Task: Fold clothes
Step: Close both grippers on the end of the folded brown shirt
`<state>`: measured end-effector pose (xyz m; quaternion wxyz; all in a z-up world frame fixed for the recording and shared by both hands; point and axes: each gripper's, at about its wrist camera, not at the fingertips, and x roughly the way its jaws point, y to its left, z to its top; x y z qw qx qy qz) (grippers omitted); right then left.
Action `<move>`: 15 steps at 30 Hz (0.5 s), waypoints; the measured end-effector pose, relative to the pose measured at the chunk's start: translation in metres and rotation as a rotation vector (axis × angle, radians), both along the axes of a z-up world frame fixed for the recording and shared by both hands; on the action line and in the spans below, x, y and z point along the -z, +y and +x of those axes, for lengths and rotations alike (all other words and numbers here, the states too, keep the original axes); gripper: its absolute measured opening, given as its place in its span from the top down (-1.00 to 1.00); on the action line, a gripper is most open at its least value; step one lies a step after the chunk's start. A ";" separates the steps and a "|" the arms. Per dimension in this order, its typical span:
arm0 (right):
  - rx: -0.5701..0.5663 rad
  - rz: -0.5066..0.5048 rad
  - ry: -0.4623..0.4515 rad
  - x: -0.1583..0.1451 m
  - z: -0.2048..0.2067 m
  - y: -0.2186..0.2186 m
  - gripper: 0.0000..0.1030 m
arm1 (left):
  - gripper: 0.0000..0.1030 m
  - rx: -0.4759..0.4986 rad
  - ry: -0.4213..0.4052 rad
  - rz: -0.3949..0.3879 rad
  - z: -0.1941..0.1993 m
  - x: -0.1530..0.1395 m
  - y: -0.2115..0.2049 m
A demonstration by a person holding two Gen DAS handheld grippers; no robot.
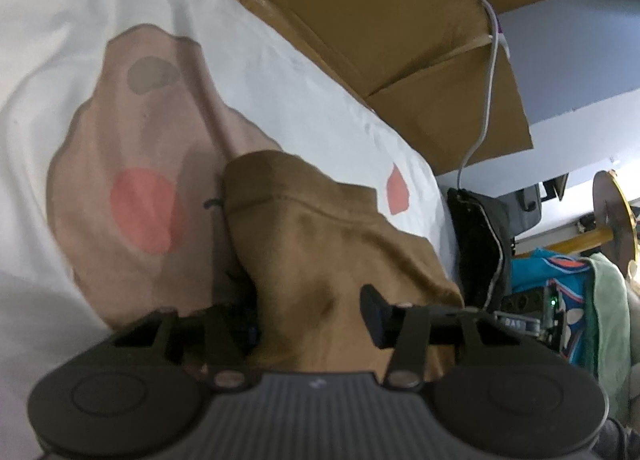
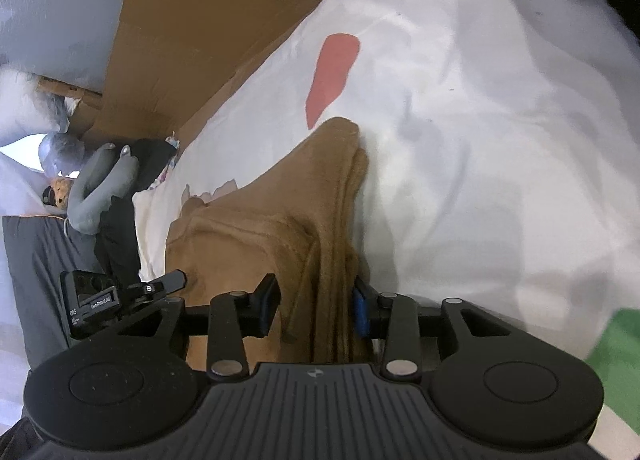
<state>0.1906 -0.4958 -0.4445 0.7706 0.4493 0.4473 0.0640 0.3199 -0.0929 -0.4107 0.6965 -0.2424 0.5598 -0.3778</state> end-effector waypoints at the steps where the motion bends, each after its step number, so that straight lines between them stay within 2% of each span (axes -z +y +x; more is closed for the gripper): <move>1: -0.005 -0.005 -0.002 0.000 0.002 0.001 0.17 | 0.33 -0.004 0.007 0.001 0.002 0.002 0.000; 2: -0.012 -0.014 -0.004 -0.001 0.004 0.003 0.17 | 0.62 -0.009 0.014 0.002 0.003 0.003 0.000; 4: -0.024 -0.028 -0.005 -0.003 0.006 0.005 0.60 | 0.68 -0.017 0.024 0.014 0.004 0.007 -0.001; 8: -0.025 -0.056 -0.007 -0.009 0.007 0.009 0.69 | 0.78 -0.013 -0.036 0.061 -0.002 -0.005 -0.010; 15: -0.026 -0.130 -0.048 -0.032 0.001 0.020 0.72 | 0.81 -0.019 -0.100 0.121 -0.013 -0.029 -0.015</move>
